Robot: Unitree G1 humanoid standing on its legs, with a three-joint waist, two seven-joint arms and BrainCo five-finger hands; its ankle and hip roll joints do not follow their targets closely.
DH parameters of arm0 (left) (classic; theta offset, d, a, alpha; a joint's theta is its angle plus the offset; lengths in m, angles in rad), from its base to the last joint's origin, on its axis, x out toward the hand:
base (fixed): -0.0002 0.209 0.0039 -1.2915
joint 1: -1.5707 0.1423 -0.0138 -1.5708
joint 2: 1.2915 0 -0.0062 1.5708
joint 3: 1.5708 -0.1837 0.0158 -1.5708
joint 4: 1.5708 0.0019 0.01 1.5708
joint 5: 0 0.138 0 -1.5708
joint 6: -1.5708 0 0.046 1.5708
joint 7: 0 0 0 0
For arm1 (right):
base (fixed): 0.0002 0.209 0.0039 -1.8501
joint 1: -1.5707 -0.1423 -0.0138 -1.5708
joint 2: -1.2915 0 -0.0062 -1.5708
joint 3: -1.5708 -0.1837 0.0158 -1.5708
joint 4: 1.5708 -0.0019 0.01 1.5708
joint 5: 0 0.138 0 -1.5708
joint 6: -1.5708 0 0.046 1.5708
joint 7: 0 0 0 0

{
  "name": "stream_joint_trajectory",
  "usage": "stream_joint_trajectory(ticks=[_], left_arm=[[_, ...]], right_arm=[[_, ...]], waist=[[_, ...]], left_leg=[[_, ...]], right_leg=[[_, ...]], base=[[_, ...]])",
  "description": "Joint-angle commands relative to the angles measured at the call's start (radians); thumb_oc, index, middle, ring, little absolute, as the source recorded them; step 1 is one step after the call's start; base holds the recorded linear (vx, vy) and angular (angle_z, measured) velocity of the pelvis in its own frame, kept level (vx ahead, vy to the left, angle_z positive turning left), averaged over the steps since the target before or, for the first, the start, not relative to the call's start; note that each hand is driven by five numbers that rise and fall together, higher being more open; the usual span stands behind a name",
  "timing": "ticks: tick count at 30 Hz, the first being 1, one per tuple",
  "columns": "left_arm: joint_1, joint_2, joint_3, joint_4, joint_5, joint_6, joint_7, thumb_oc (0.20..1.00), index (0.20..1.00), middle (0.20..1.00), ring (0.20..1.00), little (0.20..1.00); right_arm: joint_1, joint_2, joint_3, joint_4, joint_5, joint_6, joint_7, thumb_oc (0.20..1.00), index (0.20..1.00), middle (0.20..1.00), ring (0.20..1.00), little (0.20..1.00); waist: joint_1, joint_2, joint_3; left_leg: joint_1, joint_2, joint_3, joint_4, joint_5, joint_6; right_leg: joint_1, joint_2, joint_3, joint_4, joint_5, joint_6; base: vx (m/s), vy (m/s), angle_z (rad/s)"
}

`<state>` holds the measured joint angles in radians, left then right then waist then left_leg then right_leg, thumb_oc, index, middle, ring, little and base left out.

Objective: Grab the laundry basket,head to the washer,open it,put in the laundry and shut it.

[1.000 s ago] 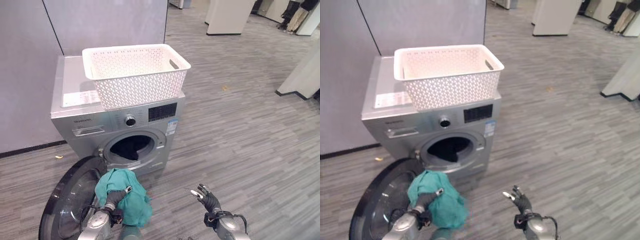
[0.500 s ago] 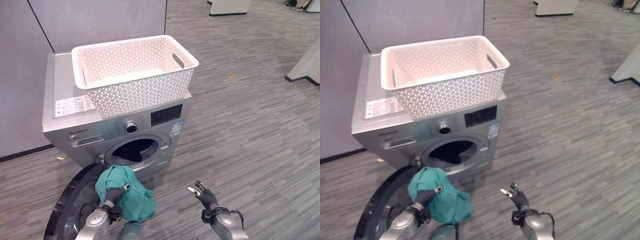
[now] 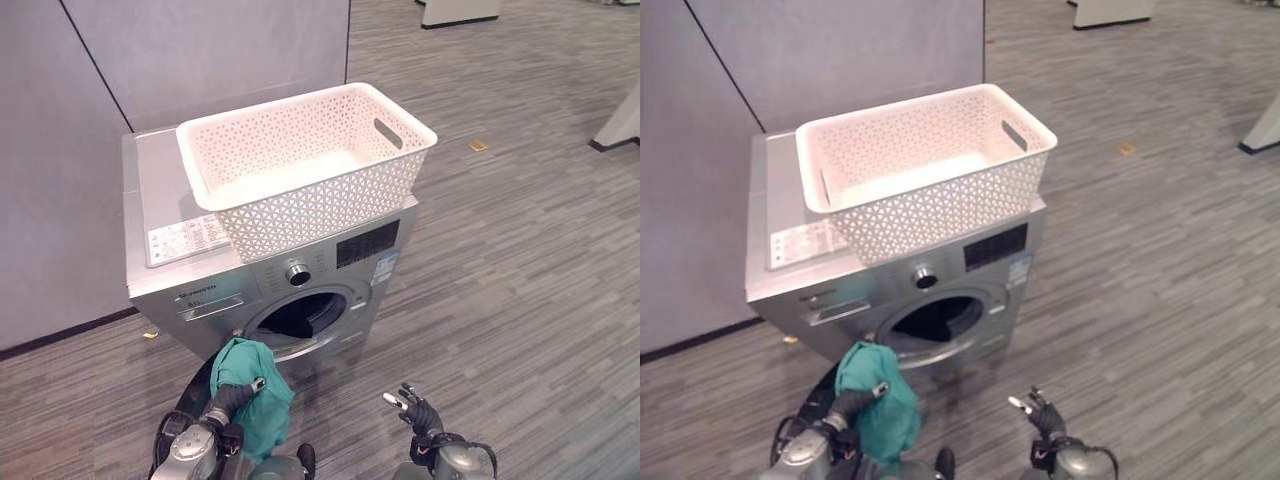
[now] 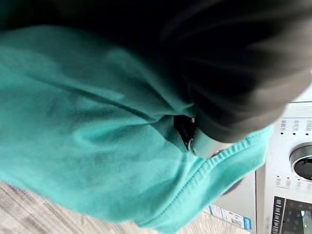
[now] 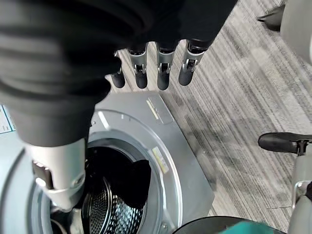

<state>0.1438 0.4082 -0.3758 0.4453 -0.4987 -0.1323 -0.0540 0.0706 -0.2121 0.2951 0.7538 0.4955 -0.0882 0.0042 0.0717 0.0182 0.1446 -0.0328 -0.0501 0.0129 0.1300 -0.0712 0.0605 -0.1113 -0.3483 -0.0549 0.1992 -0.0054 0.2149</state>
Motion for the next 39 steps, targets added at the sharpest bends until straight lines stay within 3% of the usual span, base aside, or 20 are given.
stream_joint_trajectory(ticks=[1, 2, 3, 8, 9, 13, 18, 22, 26, 27, 30, 31, 32, 35, 36, 38, 39], left_arm=[[-0.017, 0.017, 0.002, -0.102, 0.034, -0.066, -0.012, 0.2, 0.2, 0.2, 0.2, 0.2], [-0.017, 0.017, 0.002, -0.102, 0.034, -0.066, -0.012, 0.2, 0.2, 0.2, 0.2, 0.2], [-0.02, 0.02, -0.001, -0.099, 0.043, -0.064, -0.011, 0.2, 0.2, 0.2, 0.2, 0.2], [-0.021, 0.019, 0.0, -0.094, 0.045, -0.064, -0.011, 0.2, 0.2, 0.2, 0.2, 0.2], [-0.009, 0.012, -0.002, -0.078, 0.018, -0.061, -0.01, 0.2, 0.2, 0.2, 0.2, 0.2], [0.001, 0.008, 0.0, -0.074, 0.013, -0.059, -0.006, 0.2, 0.2, 0.2, 0.2, 0.2], [0.008, 0.011, 0.001, -0.087, 0.016, -0.056, -0.008, 0.2, 0.2, 0.2, 0.2, 0.2], [-0.001, 0.016, -0.01, -0.097, 0.03, -0.055, -0.009, 0.2, 0.2, 0.2, 0.2, 0.2], [-0.004, 0.017, -0.009, -0.099, 0.031, -0.058, -0.015, 0.2, 0.2, 0.2, 0.2, 0.2], [-0.007, 0.025, -0.008, -0.094, 0.02, -0.047, -0.014, 0.2, 0.2, 0.2, 0.2, 0.2], [-0.005, 0.022, -0.007, -0.088, 0.013, -0.043, -0.014, 0.2, 0.2, 0.2, 0.2, 0.2], [0.006, 0.021, -0.009, -0.075, 0.011, -0.034, -0.019, 0.2, 0.2, 0.2, 0.2, 0.2], [0.014, 0.027, -0.001, -0.071, 0.014, -0.026, -0.019, 0.2, 0.2, 0.2, 0.2, 0.2], [0.014, 0.031, 0.001, -0.066, 0.016, -0.025, -0.016, 0.2, 0.2, 0.2, 0.2, 0.2], [0.01, 0.036, -0.003, -0.059, 0.029, -0.027, -0.021, 0.2, 0.2, 0.2, 0.2, 0.2], [0.011, 0.037, -0.008, -0.053, 0.031, -0.027, -0.026, 0.2, 0.2, 0.2, 0.2, 0.2], [0.014, 0.035, -0.012, -0.047, 0.032, -0.03, -0.023, 0.2, 0.2, 0.2, 0.2, 0.2]], right_arm=[[-0.004, -0.018, -0.023, -0.049, -0.012, -0.023, 0.002, 1.0, 1.0, 1.0, 1.0, 1.0], [-0.004, -0.018, -0.023, -0.049, -0.012, -0.023, 0.002, 1.0, 1.0, 1.0, 1.0, 1.0], [0.008, -0.012, -0.032, -0.054, -0.018, -0.019, -0.002, 1.0, 1.0, 1.0, 1.0, 1.0], [0.004, -0.011, -0.028, -0.041, -0.027, -0.019, 0.002, 1.0, 1.0, 1.0, 1.0, 1.0], [0.009, -0.018, -0.013, -0.037, -0.033, -0.017, 0.012, 1.0, 1.0, 1.0, 1.0, 1.0], [0.013, -0.028, -0.001, -0.03, -0.042, -0.019, 0.01, 1.0, 1.0, 1.0, 1.0, 1.0], [0.013, -0.029, 0.004, -0.017, -0.055, -0.018, 0.008, 1.0, 1.0, 1.0, 1.0, 1.0], [0.018, -0.03, -0.003, -0.009, -0.064, -0.019, 0.002, 1.0, 1.0, 1.0, 1.0, 1.0], [0.003, -0.035, -0.008, 0.007, -0.084, -0.011, 0.003, 1.0, 1.0, 1.0, 1.0, 1.0], [-0.035, -0.03, 0.009, 0.038, -0.082, -0.009, 0.006, 1.0, 1.0, 1.0, 1.0, 1.0], [-0.049, -0.028, 0.012, 0.057, -0.081, -0.01, 0.005, 1.0, 1.0, 1.0, 1.0, 1.0], [-0.055, -0.021, 0.007, 0.078, -0.075, -0.01, 0.007, 1.0, 1.0, 1.0, 1.0, 1.0], [-0.052, -0.019, 0.004, 0.073, -0.066, -0.014, 0.007, 1.0, 1.0, 1.0, 1.0, 1.0], [-0.049, -0.016, 0.001, 0.067, -0.042, -0.018, 0.007, 1.0, 1.0, 1.0, 1.0, 1.0], [-0.041, 0.002, 0.011, 0.053, -0.027, -0.018, 0.008, 1.0, 1.0, 1.0, 1.0, 1.0], [-0.035, 0.003, 0.016, 0.046, -0.027, -0.02, 0.011, 1.0, 1.0, 1.0, 1.0, 1.0], [-0.025, -0.002, 0.033, 0.029, -0.032, -0.019, 0.015, 1.0, 1.0, 1.0, 1.0, 1.0]], waist=[[-0.003, -0.034, -0.012], [-0.003, -0.034, -0.012], [0.004, -0.055, -0.031], [0.014, -0.065, -0.039], [0.034, -0.082, -0.082], [0.034, -0.079, -0.092], [0.036, -0.08, -0.095], [0.032, -0.082, -0.075], [0.03, -0.071, -0.048], [0.047, -0.024, -0.009], [0.052, -0.005, -0.008], [0.065, 0.008, -0.014], [0.077, 0.002, -0.026], [0.088, -0.012, -0.029], [0.109, -0.057, -0.035], [0.117, -0.07, -0.04], [0.14, -0.099, -0.043]], left_leg=[[-0.025, 0.011, -0.066, 0.034, -0.067, -0.023], [-0.025, 0.011, -0.066, 0.034, -0.067, -0.023], [-0.022, 0.013, -0.085, 0.027, -0.068, -0.034], [-0.022, 0.021, -0.084, 0.027, -0.07, -0.043], [-0.009, 0.099, -0.109, -0.029, -0.034, -0.091], [0.008, 0.138, -0.122, -0.091, -0.002, -0.112], [0.02, 0.148, -0.117, -0.12, 0.008, -0.115], [-0.005, 0.126, -0.114, -0.046, -0.029, -0.106], [-0.016, 0.097, -0.088, -0.002, -0.061, -0.081], [-0.04, 0.103, -0.058, 0.011, -0.043, -0.049], [-0.053, 0.108, -0.049, 0.006, -0.025, -0.043], [-0.059, 0.106, -0.05, -0.008, 0.006, -0.033], [-0.067, 0.1, -0.063, -0.039, 0.041, -0.032], [-0.067, 0.101, -0.081, -0.064, 0.063, -0.044], [-0.085, 0.101, -0.082, -0.057, 0.065, -0.072], [-0.092, 0.107, -0.085, -0.057, 0.07, -0.084], [-0.118, 0.143, -0.085, -0.052, 0.086, -0.116]], right_leg=[[0.013, -0.031, 0.047, -0.096, 0.24, 0.02], [0.013, -0.031, 0.046, -0.096, 0.24, 0.02], [0.062, -0.017, 0.022, -0.142, 0.169, 0.024], [0.078, -0.019, -0.016, -0.152, 0.161, 0.031], [0.123, 0.041, -0.092, -0.221, 0.099, 0.017], [0.152, 0.073, -0.116, -0.264, 0.077, -0.002], [0.156, 0.082, -0.115, -0.276, 0.074, -0.008], [0.155, 0.068, -0.107, -0.268, 0.078, -0.007], [0.09, 0.031, -0.071, -0.21, 0.125, 0.014], [0.013, 0.051, -0.05, 0.013, 0.082, 0.016], [0.01, 0.045, -0.075, 0.083, 0.067, 0.006], [0.033, 0.041, -0.105, 0.184, 0.063, -0.011], [0.06, 0.056, -0.093, 0.238, 0.077, -0.009], [0.058, 0.084, -0.047, 0.259, 0.071, -0.007], [0.153, 0.072, -0.104, 0.139, -0.024, -0.019], [0.178, 0.074, -0.134, 0.092, -0.049, -0.019], [0.216, 0.091, -0.175, -0.015, -0.1, -0.029]], base=[[0.03, -0.053, 0.45], [0.07, -0.074, 0.43], [0.07, -0.074, 0.2], [0.06, -0.122, 0.19], [0.15, -0.342, 0.04], [0.07, -0.173, 0.13], [0.01, -0.011, -0.01], [-0.05, 0.052, 0.0], [-0.13, 0.112, -0.19], [-0.24, 0.127, -0.31], [-0.16, 0.087, -0.51], [-0.06, -0.012, -0.13], [-0.07, -0.048, 0.04], [-0.01, -0.142, 0.19], [0.01, -0.16, 0.12], [-0.05, -0.254, 0.13], [-0.13, -0.324, 0.04]])
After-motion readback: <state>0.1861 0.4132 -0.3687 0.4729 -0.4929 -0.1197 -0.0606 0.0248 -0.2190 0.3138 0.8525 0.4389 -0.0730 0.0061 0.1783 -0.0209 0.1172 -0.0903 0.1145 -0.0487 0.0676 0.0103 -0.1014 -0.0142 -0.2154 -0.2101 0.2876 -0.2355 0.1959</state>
